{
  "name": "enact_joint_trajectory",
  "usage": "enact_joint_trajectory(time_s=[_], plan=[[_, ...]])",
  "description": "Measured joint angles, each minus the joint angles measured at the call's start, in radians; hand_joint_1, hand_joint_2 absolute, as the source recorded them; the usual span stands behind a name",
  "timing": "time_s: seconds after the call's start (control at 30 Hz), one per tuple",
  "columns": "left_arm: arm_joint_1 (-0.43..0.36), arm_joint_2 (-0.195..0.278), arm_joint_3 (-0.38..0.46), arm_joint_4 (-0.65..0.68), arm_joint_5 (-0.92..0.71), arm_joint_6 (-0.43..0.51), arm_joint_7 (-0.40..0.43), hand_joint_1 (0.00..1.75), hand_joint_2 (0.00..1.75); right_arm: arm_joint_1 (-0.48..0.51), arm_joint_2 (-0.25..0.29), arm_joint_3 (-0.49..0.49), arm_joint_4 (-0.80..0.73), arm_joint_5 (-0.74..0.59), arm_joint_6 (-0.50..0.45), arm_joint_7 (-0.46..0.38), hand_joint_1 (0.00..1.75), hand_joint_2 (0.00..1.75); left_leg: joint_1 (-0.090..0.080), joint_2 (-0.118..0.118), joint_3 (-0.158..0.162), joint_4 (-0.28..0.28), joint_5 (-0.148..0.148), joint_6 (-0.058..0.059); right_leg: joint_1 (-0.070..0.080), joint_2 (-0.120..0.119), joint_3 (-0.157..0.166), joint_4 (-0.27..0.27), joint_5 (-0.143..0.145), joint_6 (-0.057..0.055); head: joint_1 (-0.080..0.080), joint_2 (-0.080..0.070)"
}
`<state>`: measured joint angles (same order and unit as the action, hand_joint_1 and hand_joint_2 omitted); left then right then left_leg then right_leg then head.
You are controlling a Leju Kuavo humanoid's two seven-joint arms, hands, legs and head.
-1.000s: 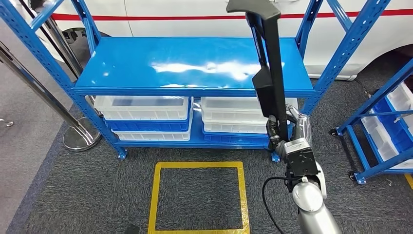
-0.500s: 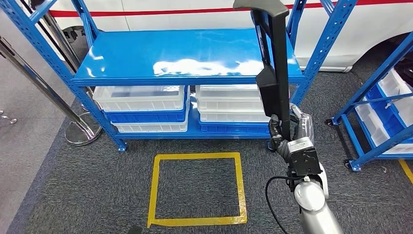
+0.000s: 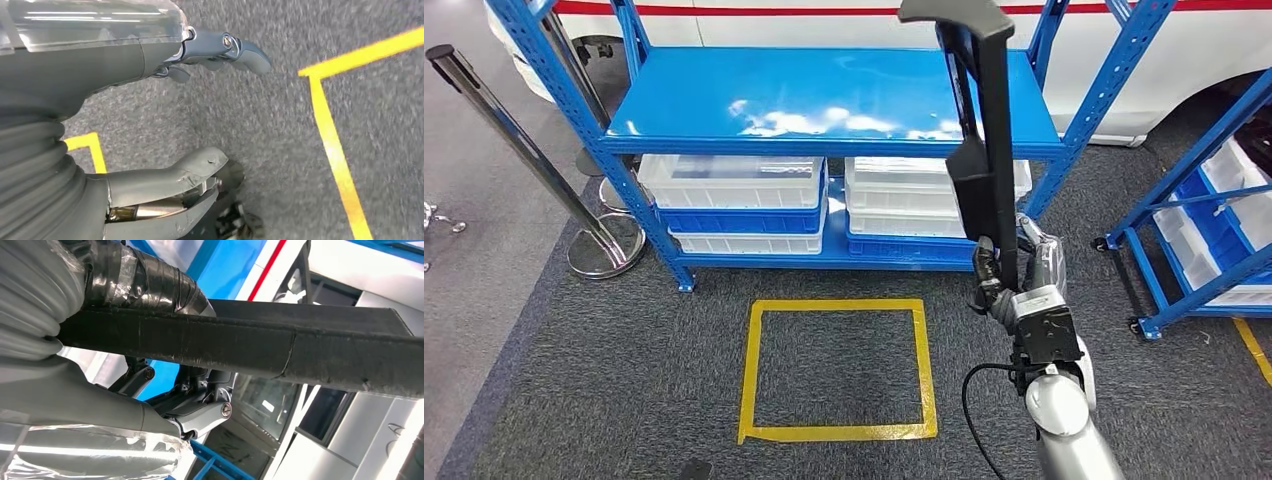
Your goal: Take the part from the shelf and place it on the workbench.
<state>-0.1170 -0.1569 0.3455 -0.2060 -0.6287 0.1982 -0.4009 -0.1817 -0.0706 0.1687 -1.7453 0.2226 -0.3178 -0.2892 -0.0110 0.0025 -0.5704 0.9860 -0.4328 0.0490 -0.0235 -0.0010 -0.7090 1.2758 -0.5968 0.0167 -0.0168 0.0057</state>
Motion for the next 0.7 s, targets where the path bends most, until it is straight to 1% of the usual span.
enact_joint_trajectory(time_s=[0.03,0.07,0.1,0.13,0.17,0.2,0.23,0.27,0.3,0.33,0.37,0.4,0.47,0.5,0.53,0.57,0.6,0.63,0.67,0.7], plan=[[0.001,0.0,0.0,0.0,0.0,0.0,0.0,0.0,1.75,0.002,0.0,0.0,0.0,0.0,0.0,0.0,1.75,1.75,-0.002,0.0,-0.012,0.006,0.004,0.001,0.002,0.0,0.003,0.023,-0.001,-0.001,0.0,0.0],[0.001,0.0,0.001,0.0,0.0,0.0,0.0,0.0,1.75,0.003,0.0,0.0,0.0,0.0,0.0,0.0,1.75,1.75,-0.003,0.0,-0.024,0.013,0.008,0.001,0.004,0.0,0.023,0.012,0.017,-0.003,0.0,0.0],[0.002,0.0,0.001,0.0,0.0,0.0,0.0,0.0,1.75,0.003,0.0,0.0,0.0,0.0,0.0,0.0,1.75,1.75,-0.004,0.0,-0.036,0.021,0.011,0.0,0.005,0.0,0.059,-0.032,0.042,-0.006,0.0,0.0],[0.002,-0.001,0.002,0.0,0.0,0.0,0.0,0.0,1.75,0.003,0.0,0.0,0.0,0.0,0.0,0.0,1.75,1.75,-0.004,0.0,-0.049,0.031,0.014,-0.002,0.007,-0.001,0.102,-0.094,0.058,-0.011,0.0,0.0],[0.001,-0.001,0.002,0.0,0.0,0.0,0.0,0.0,1.75,0.002,0.0,0.0,-0.001,0.0,0.0,0.0,1.75,1.75,-0.005,0.0,-0.061,0.041,0.016,-0.004,0.01,-0.001,0.139,-0.153,0.066,-0.015,0.0,0.0],[0.001,-0.001,0.002,0.0,0.0,0.0,0.0,0.0,1.75,0.002,0.0,0.0,-0.002,0.0,0.0,0.0,1.75,1.75,-0.005,0.0,-0.069,0.049,0.02,-0.008,0.013,-0.001,0.163,-0.194,0.067,-0.018,0.0,0.0],[0.001,-0.002,0.002,0.0,0.0,0.0,0.0,0.0,1.75,0.002,0.0,0.0,-0.004,0.0,0.0,0.0,1.75,1.75,-0.006,0.0,-0.075,0.054,0.024,-0.013,0.017,-0.001,0.172,-0.214,0.064,-0.02,0.0,0.0],[0.001,-0.002,0.003,0.0,0.0,0.0,0.0,0.0,1.75,0.002,0.0,0.0,-0.005,0.0,0.0,0.0,1.75,1.75,-0.006,0.0,-0.078,0.055,0.03,-0.018,0.019,-0.001,0.171,-0.219,0.067,-0.022,0.0,0.0],[0.002,-0.001,0.004,0.0,0.0,0.0,0.0,0.0,1.75,0.003,0.0,0.0,-0.005,0.0,0.0,0.0,1.75,1.75,-0.006,-0.001,-0.08,0.056,0.033,-0.024,0.016,-0.002,0.167,-0.221,0.075,-0.026,0.0,0.0],[0.003,-0.001,0.004,0.0,0.0,0.0,0.0,0.0,1.75,0.003,0.0,0.0,-0.006,0.0,0.0,0.0,1.75,1.75,-0.005,-0.003,-0.085,0.061,0.026,-0.03,0.013,-0.003,0.164,-0.225,0.083,-0.031,0.0,0.0],[0.004,-0.001,0.005,0.0,0.0,0.0,0.0,0.0,1.75,0.002,0.001,0.0,-0.006,0.0,0.0,0.0,1.75,1.75,-0.004,-0.005,-0.093,0.079,0.004,-0.037,0.009,-0.005,0.158,-0.229,0.093,-0.038,-0.001,0.0],[0.004,-0.001,0.005,0.0,0.0,0.0,0.0,0.0,1.75,0.002,0.001,0.0,-0.006,0.0,0.0,0.0,1.75,1.75,-0.001,-0.007,-0.105,0.114,-0.033,-0.044,0.006,-0.007,0.149,-0.232,0.103,-0.044,-0.001,0.0],[0.004,-0.001,0.005,0.0,0.0,0.0,0.0,0.0,1.75,0.001,0.002,0.0,-0.006,0.0,0.0,0.0,1.75,1.75,0.01,-0.007,-0.134,0.226,-0.12,-0.059,0.008,-0.008,0.127,-0.232,0.122,-0.05,-0.002,0.0],[0.004,-0.001,0.005,0.0,0.0,0.0,0.0,0.0,1.75,0.002,0.002,0.0,-0.006,-0.001,0.0,0.0,1.75,1.75,0.016,-0.007,-0.142,0.278,-0.145,-0.065,0.009,-0.008,0.115,-0.231,0.131,-0.05,-0.002,0.0],[0.004,-0.001,0.005,0.0,0.0,0.0,0.0,0.0,1.75,0.002,0.002,0.0,-0.006,-0.001,0.0,0.0,1.75,1.75,0.021,-0.007,-0.139,0.307,-0.148,-0.069,0.009,-0.009,0.102,-0.23,0.14,-0.048,-0.001,0.0],[0.004,-0.001,0.005,0.0,0.0,0.0,0.0,0.0,1.75,0.002,0.002,0.0,-0.006,-0.001,0.0,0.0,1.75,1.75,0.025,-0.007,-0.121,0.304,-0.133,-0.072,0.009,-0.009,0.09,-0.229,0.149,-0.047,-0.002,0.0],[0.003,-0.001,0.005,0.0,0.0,0.0,0.0,0.0,1.75,0.002,0.002,0.0,-0.006,-0.001,0.0,0.0,1.75,1.75,0.028,-0.007,-0.085,0.267,-0.107,-0.073,0.009,-0.009,0.079,-0.228,0.158,-0.044,-0.002,0.0],[0.002,-0.001,0.005,0.0,0.0,0.0,0.0,0.0,1.75,0.002,0.002,0.0,-0.007,-0.001,0.0,0.0,1.75,1.75,0.03,-0.007,-0.038,0.205,-0.084,-0.072,0.009,-0.009,0.07,-0.227,0.166,-0.041,-0.002,0.0],[0.0,-0.001,0.005,0.0,0.0,0.0,0.0,0.0,1.75,0.001,0.002,0.0,-0.008,-0.001,0.0,0.0,1.75,1.75,0.029,-0.008,0.012,0.133,-0.075,-0.07,0.009,-0.009,0.062,-0.227,0.173,-0.036,-0.002,0.0],[-0.003,-0.001,0.005,0.0,0.0,0.0,0.0,0.0,1.75,0.0,0.002,0.0,-0.009,-0.001,0.0,0.0,1.75,1.75,0.027,-0.009,0.051,0.073,-0.074,-0.067,0.008,-0.009,0.057,-0.227,0.182,-0.03,-0.002,0.0]])
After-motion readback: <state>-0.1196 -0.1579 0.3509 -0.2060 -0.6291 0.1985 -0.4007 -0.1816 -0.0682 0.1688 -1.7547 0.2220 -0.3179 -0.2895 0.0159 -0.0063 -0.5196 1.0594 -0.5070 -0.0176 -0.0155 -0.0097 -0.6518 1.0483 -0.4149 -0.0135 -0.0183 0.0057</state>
